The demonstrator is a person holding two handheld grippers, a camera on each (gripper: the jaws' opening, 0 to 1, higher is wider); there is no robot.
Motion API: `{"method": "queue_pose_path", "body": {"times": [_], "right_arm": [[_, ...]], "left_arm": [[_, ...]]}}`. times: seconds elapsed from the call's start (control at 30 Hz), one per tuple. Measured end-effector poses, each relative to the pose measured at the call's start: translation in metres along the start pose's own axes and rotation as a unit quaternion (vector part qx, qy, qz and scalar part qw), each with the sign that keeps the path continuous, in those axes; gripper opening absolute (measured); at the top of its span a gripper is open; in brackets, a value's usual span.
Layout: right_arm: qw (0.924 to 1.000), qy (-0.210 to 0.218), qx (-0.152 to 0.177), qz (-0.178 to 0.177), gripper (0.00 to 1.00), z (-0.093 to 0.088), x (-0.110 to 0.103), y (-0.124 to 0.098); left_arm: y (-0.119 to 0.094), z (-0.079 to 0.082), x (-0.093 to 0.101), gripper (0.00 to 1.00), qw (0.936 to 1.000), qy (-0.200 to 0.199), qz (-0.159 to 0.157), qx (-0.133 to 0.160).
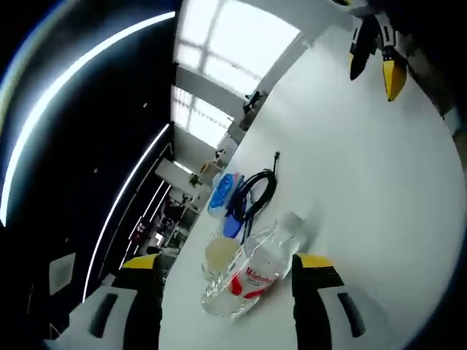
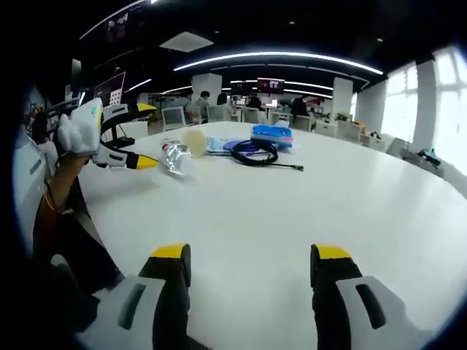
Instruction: Arrange the tabletop items into an orderly group along one side of the table until the central work area is clear of visible clutter.
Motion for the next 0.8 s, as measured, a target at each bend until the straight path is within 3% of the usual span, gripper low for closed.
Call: {"method": "queue_pose_path", "body": {"times": [0.7,0.8], "right_arm": [[1.0,0.003,-0.001,-0.006,0.63,0.0,0.003,-0.003],[1.0,0.002,-0.002,-0.007,0.63,0.0,0.003,-0.002]], "left_arm": [[0.004,0.013,0.012,0.71,0.997,0.074,0.012,0.016],[0.004,0.017,0.013,0.71,0.9959,0.083,0.019,0.032]]}}
Point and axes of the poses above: the point that each gripper's makers call its tool centre point, and the gripper's own axes: y roughly forward along the fingers, x roughly to its right, z roughly out of its top, the point moved 8 cm from there along -y, roughly backward along the fingers, and after that the axes turned 13 degrees about -x, right-handed, at the moved point
